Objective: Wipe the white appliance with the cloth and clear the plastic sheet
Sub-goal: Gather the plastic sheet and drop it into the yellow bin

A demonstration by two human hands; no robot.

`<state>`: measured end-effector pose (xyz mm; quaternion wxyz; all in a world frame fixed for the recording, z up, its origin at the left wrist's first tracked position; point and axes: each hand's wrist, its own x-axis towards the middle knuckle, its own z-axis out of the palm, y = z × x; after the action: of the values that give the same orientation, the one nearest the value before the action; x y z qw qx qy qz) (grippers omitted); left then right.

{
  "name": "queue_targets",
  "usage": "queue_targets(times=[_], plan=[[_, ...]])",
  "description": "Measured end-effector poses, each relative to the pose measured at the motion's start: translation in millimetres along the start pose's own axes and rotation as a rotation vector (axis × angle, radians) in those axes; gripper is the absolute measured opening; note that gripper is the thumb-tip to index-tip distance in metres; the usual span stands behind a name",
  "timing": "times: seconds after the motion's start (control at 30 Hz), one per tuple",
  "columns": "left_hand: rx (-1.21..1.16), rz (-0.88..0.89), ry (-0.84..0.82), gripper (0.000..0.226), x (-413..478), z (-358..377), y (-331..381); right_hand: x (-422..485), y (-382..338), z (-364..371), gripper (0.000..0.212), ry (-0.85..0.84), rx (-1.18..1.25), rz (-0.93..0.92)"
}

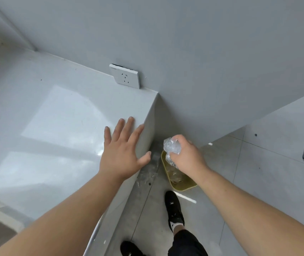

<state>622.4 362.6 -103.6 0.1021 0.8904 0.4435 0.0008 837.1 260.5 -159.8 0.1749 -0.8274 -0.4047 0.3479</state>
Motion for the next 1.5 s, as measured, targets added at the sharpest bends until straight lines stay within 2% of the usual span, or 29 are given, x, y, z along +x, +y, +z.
queue_targets(times=[0.17, 0.37, 0.6, 0.8, 0.97, 1.2, 1.5], plan=[[0.031, 0.008, 0.067, 0.08, 3.1, 10.4, -4.6, 28.1, 30.8, 38.6, 0.053, -0.072, -0.076, 0.069], [0.056, 0.017, 0.053, 0.081, 2.4, 11.0, -5.5, 50.0, 65.8, 82.1, 0.06, -0.101, -0.229, 0.133], [0.065, 0.029, 0.053, 0.082, 2.9, 8.5, -4.8, 74.8, 105.0, 112.1, 0.07, -0.157, -0.187, 0.272], [0.054, 0.034, 0.088, 0.082, 1.9, 11.1, -6.0, 90.4, 128.9, 130.4, 0.067, -0.173, -0.198, 0.369], [0.058, 0.034, 0.098, 0.082, 1.8, 10.4, -5.5, 91.4, 142.0, 140.5, 0.081, -0.195, -0.152, 0.429], [0.061, 0.031, 0.099, 0.081, 0.9, 9.3, -4.0, 88.0, 149.3, 143.3, 0.096, -0.213, -0.179, 0.465], [0.057, 0.016, 0.085, 0.08, 0.9, 8.4, -3.7, 85.9, 136.5, 135.8, 0.091, -0.251, -0.241, 0.38]])
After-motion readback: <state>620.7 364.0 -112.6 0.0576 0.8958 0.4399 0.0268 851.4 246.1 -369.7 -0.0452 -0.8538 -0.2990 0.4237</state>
